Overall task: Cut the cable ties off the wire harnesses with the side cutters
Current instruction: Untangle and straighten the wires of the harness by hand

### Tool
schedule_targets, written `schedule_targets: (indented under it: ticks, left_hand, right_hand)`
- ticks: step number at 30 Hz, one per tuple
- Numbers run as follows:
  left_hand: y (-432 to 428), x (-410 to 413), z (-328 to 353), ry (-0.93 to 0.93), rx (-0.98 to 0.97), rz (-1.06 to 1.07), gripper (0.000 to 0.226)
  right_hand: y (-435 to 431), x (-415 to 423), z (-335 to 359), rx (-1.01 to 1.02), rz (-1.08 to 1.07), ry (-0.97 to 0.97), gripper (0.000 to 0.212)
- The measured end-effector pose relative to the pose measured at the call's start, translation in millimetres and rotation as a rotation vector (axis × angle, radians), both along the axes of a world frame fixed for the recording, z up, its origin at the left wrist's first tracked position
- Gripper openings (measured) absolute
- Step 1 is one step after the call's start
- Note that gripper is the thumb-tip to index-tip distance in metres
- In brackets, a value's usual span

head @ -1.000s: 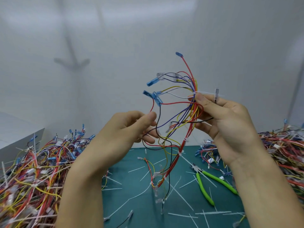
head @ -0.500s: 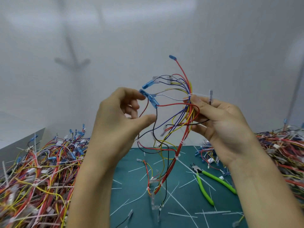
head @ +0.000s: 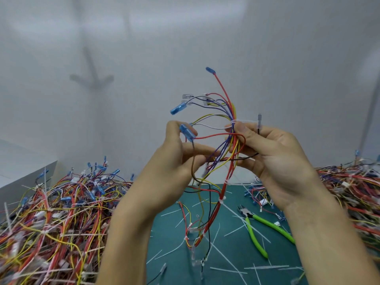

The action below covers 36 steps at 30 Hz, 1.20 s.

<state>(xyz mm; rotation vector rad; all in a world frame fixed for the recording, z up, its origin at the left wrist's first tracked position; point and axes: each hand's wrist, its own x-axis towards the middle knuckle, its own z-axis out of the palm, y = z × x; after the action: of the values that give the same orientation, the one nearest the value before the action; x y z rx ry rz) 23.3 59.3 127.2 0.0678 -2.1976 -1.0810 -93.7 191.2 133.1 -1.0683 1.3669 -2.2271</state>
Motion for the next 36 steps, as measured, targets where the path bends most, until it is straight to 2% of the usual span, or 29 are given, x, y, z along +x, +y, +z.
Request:
schedule_targets:
  ticks: [5, 11, 14, 22, 27, 32, 36]
  left_hand:
    - [-4.6, -2.3, -1.8, -0.072, -0.12, 0.024, 0.03]
    - [2.0, 2.8, 3.1, -0.062, -0.061, 0.014, 0.023]
    - [3.3, 1.0, 4.5, -0.048, -0.129, 0.038, 0.016]
    - [10.6, -4.9, 4.1, -0.001, -0.238, 0.066, 0.009]
    - [11.2, -4.0, 2.5, -0.047, -0.21, 0.03, 0.009]
    - [10.3, -2.0, 1.4, -0.084, -0.105, -0.058, 0.022]
    - [10.3, -5.3, 1.3, -0.025, -0.104, -0.027, 0.012]
  right_hand:
    - [-2.7, 2.0, -2.0, 0.008, -0.001, 0.009, 0.02]
    - [-4.9, 1.8, -3.0, 0.019, -0.126, 0.066, 0.012]
    - [-5.3, 1.8, -2.9, 0.024, -0.154, 0.083, 0.013]
    - [-2.7, -0.4, -2.2, 0.052, -0.085, 0.051, 0.016]
    - [-2.9, 0.4, -2.2, 0.045, -0.093, 0.055, 0.015]
    - [-5.5, 4.3, -3.1, 0.017, -0.078, 0.031, 0.011]
    - [-8.0, 6.6, -4.4, 0.023, -0.07, 0.054, 0.011]
